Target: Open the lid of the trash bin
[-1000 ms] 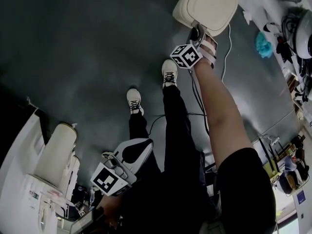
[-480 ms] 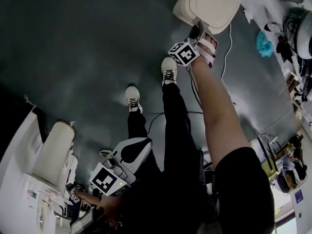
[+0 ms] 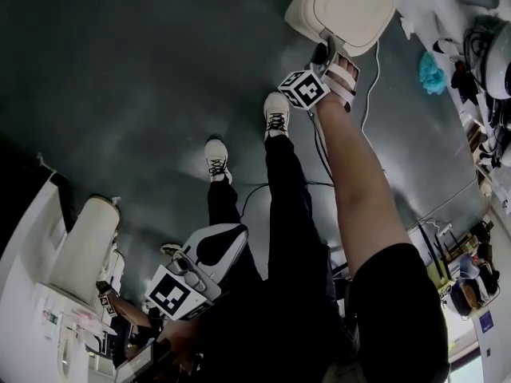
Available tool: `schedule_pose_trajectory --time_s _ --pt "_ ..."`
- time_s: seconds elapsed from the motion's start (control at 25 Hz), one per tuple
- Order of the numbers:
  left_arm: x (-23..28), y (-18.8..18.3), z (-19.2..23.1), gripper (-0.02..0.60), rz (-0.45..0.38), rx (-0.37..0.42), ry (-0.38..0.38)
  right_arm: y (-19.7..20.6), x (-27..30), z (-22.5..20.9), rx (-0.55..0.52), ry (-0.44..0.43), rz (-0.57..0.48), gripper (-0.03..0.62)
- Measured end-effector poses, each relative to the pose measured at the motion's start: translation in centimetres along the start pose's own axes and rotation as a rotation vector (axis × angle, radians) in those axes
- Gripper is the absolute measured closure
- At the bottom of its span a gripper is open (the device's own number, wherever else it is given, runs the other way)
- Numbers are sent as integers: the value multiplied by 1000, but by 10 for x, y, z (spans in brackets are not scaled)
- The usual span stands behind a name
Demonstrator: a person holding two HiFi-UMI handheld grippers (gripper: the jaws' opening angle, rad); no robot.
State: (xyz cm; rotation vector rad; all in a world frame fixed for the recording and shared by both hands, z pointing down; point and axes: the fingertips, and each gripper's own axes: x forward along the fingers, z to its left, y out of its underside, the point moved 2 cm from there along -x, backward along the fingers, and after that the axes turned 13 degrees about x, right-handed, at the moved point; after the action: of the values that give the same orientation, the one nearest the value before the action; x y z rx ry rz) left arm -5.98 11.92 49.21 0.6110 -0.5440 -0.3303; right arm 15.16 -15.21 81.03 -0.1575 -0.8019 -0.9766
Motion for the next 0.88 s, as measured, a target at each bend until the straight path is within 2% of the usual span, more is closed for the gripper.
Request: schedule_pose_trajectory --time_s 0.32,0.44,0.6,0.88 --pt "6 3 2 580 8 -9 17 1 3 -1 3 54 13 474" --pt "5 8 3 580 19 -14 23 0 4 -2 42 74 10 482" --pt "7 7 4 580 12 -11 15 -1 4 -2 66 72 21 482" --pt "15 -3 3 580 -12 -1 14 1 4 -4 41 61 -17 479"
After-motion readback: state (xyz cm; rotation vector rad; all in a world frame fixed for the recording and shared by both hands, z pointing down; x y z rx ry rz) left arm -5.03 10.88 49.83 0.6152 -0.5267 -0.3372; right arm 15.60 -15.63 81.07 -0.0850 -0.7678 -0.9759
